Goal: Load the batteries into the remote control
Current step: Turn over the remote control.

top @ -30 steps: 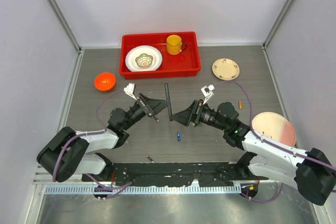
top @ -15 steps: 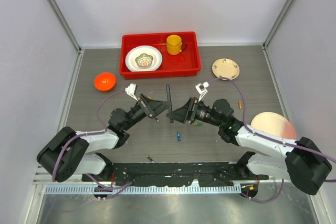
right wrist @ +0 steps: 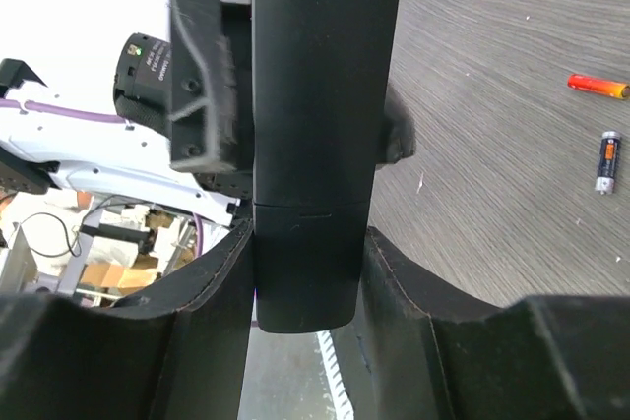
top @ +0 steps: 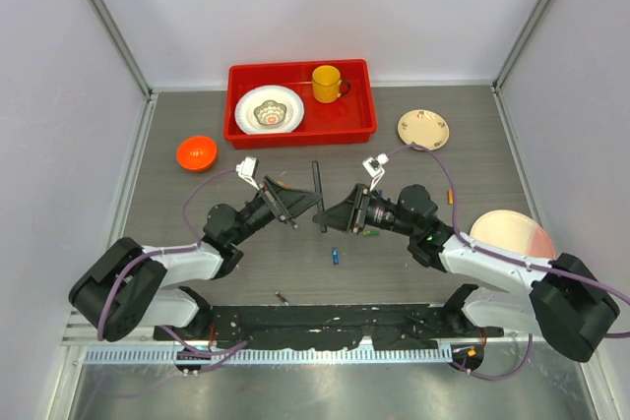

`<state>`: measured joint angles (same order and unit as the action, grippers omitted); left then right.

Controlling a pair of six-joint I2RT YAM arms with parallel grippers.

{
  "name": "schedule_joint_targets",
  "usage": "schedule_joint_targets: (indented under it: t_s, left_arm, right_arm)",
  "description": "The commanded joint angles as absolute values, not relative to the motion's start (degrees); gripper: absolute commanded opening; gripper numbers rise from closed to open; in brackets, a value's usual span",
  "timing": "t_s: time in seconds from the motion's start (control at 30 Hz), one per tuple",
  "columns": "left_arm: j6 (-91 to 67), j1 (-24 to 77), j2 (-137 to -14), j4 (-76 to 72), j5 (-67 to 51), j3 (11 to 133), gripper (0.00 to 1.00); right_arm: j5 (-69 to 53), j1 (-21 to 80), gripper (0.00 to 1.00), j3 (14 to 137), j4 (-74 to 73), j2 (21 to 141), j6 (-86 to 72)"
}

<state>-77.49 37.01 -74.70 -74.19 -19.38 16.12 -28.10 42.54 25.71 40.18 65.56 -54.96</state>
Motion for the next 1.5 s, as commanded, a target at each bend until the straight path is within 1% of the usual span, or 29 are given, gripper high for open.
schedule_joint_targets:
  t_s: [0.0, 0.03, 0.07, 0.13, 0.17, 0.2, 0.23, 0.27, 0.3, 0.33, 0.37, 0.4, 0.47, 0.57, 0.6, 0.73, 0.87, 0.97, 1.1, 1.17, 1.23, 1.27, 1.47]
  left_arm:
    - [-75.9, 37.1, -73.9, -88.2, -20.1, 17.2, 0.86]
    - [-75.7, 36.8, -73.7, -87.6, -19.9, 16.9, 0.99]
    - [-75.6, 36.6, -73.4, -86.8, -19.5, 16.8, 1.0]
    - [-74.0, 35.4, -71.7, -82.5, -19.6, 16.9, 1.0]
    - [-73.4, 35.0, -70.4, -79.1, -19.8, 17.9, 1.0]
    - [-72.0, 34.6, -67.4, -69.0, -19.7, 18.8, 1.0]
    - [-67.7, 34.6, -65.6, -62.4, -19.9, 20.2, 1.0]
    - [-64.4, 34.9, -64.1, -54.8, -20.1, 24.2, 1.0]
    - [-61.8, 35.2, -62.7, -40.2, -19.3, 26.5, 1.0]
    - [-57.1, 35.8, -60.8, -34.8, -16.3, 28.5, 1.0]
    - [-55.6, 36.4, -60.2, -31.1, -14.3, 31.2, 1.0]
    - [-54.9, 37.4, -59.5, -27.7, -13.0, 31.8, 1.0]
    - [-54.2, 38.1, -58.7, -27.2, -9.2, 32.4, 1.0]
    - [-52.8, 40.1, -59.9, -25.5, -7.9, 34.3, 1.0]
    - [-52.1, 40.8, -60.4, -22.9, -7.3, 35.1, 1.0]
    - [-49.7, 44.1, -63.5, -17.5, -3.0, 38.8, 1.0]
    - [-50.1, 45.3, -66.5, -17.0, -1.6, 40.7, 1.0]
    - [-51.3, 46.0, -68.6, -19.5, -2.4, 40.9, 1.0]
    - [-51.9, 47.1, -70.3, -24.9, -1.3, 40.5, 0.9]
    - [-51.9, 47.5, -71.2, -25.8, -0.5, 40.6, 0.84]
    - [-52.0, 47.5, -72.3, -26.8, -0.5, 41.0, 0.81]
    - [-52.2, 47.6, -72.7, -27.1, -0.6, 41.2, 0.78]
    - [-52.1, 48.8, -75.5, -28.0, -1.1, 43.2, 0.68]
  right_arm:
    - [-30.1, 42.6, 0.22, 28.0, 32.4, 60.0, -47.9]
    - [-29.4, 42.6, 0.21, 30.3, 27.9, 58.5, -42.8]
    - [-28.2, 42.6, 0.2, 31.8, 17.6, 56.4, -39.1]
    - [-24.0, 42.7, 0.19, 36.7, 7.5, 54.9, -33.5]
    - [-22.8, 42.7, 0.19, 38.5, -2.4, 54.8, -27.9]
    - [-21.5, 42.7, 0.18, 40.1, -6.3, 54.8, -25.7]
    - [-18.1, 42.8, 0.18, 42.9, -9.6, 54.9, -23.6]
    - [-16.5, 42.8, 0.18, 44.1, -15.2, 55.0, -20.6]
    - [-14.4, 43.0, 0.18, 45.3, -17.6, 55.4, -19.1]
    - [-12.4, 43.6, 0.18, 47.1, -19.4, 55.6, -18.0]
    - [-8.4, 44.0, 0.18, 47.9, -22.4, 56.1, -17.3]
    - [-6.9, 44.6, 0.17, 48.5, -23.3, 56.4, -16.4]
    - [-2.1, 46.4, 0.17, 49.8, -24.9, 57.8, -16.3]
    - [-0.2, 47.4, 0.17, 50.4, -25.0, 58.7, -16.8]
    - [2.3, 47.5, 0.17, 50.5, -24.8, 58.8, -17.0]
    - [3.9, 48.5, 0.17, 51.2, -25.0, 59.4, -17.5]
    - [3.8, 49.1, 0.18, 51.9, -24.8, 60.0, -18.1]
    - [4.0, 49.7, 0.17, 52.4, -24.7, 60.5, -18.3]
    - [4.5, 50.4, 0.18, 52.6, -24.7, 60.7, -18.5]
    - [4.6, 50.8, 0.17, 52.8, -24.9, 60.7, -18.5]
    - [4.6, 51.1, 0.17, 53.0, -25.0, 60.7, -18.6]
    - [4.7, 51.2, 0.17, 52.9, -25.0, 60.8, -18.5]
    - [5.3, 51.8, 0.18, 53.0, -25.3, 60.8, -18.9]
